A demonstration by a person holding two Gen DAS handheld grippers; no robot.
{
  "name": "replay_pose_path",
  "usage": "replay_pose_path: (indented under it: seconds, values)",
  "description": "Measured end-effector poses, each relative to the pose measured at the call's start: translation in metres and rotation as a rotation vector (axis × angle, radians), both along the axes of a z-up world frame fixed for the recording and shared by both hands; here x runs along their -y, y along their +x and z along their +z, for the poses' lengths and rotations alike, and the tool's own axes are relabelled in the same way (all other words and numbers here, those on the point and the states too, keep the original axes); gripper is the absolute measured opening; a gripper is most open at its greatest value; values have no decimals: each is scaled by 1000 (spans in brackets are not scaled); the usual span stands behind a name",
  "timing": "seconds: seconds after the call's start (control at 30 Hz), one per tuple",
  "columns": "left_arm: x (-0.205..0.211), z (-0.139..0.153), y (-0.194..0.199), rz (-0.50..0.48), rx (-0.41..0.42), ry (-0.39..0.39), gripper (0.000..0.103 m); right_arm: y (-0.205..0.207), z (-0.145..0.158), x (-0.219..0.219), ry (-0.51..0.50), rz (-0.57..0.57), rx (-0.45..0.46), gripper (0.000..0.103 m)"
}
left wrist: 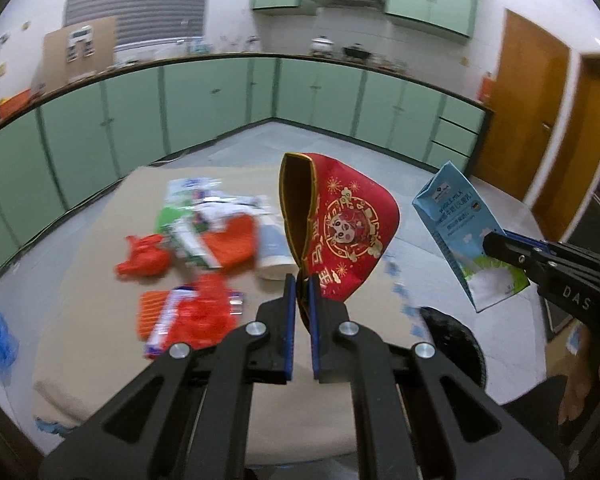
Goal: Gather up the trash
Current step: 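Carry both items to the black bin and open both tools to drop them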
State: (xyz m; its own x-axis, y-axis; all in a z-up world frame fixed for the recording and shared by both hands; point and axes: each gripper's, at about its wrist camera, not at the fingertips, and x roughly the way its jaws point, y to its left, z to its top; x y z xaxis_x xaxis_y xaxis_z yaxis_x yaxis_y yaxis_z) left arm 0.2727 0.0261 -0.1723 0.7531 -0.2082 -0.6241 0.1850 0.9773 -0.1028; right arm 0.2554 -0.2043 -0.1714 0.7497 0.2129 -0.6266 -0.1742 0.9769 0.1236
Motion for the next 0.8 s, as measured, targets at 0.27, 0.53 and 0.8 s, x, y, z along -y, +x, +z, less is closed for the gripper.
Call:
replay_pose_path:
  seconds: [0.27, 0.53, 0.8]
  values:
    - [103, -27, 1, -207, -41, -2, 5, -28, -28, 95, 6, -216, -59, 13]
    - [185, -93, 24, -334, -108, 25, 5, -27, -106, 155, 34, -346, -181, 13]
    - [241, -182, 47, -351, -258, 114, 5, -7, -208, 194, 44, -440, -342, 13]
